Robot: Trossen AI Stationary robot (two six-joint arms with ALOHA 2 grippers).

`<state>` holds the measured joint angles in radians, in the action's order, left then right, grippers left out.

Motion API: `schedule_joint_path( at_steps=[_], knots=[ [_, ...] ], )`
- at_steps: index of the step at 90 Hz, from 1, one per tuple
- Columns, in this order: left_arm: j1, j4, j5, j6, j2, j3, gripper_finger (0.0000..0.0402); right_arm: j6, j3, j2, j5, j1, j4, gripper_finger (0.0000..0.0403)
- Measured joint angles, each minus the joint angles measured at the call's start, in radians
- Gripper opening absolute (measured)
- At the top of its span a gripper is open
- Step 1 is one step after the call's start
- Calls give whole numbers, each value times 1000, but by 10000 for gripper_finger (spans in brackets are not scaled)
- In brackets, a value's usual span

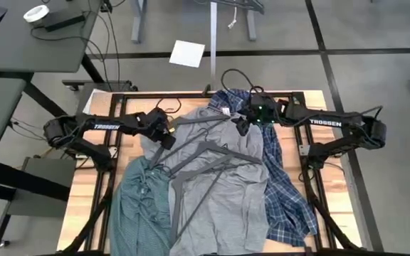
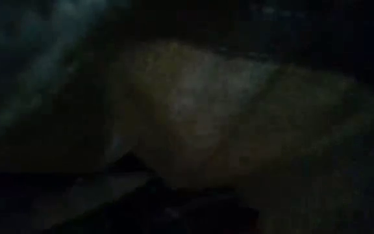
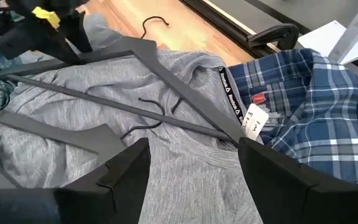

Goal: Hang clothes
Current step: Move the gray hanger to the center of the table

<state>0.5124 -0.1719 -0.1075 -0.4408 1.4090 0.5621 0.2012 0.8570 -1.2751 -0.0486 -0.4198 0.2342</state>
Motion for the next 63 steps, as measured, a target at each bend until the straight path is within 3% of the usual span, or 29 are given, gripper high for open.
schedule_joint_path(
  at_steps=[19, 35, 44, 63],
  knots=[
    [-8, 26, 29, 15, 66, -32, 155, 1, 0, 0, 0, 0, 1, 228],
    [-9, -16, 29, 68, 105, 5, 50, 34, 0, 0, 0, 8, 38, 228],
    [-10, -60, 47, 101, 91, 51, 51, 35, 0, 1, 0, 8, 58, 228],
    [-12, -322, 134, 275, -7, 229, 51, 13, 76, 56, 0, -1, 146, 228]
  ],
)
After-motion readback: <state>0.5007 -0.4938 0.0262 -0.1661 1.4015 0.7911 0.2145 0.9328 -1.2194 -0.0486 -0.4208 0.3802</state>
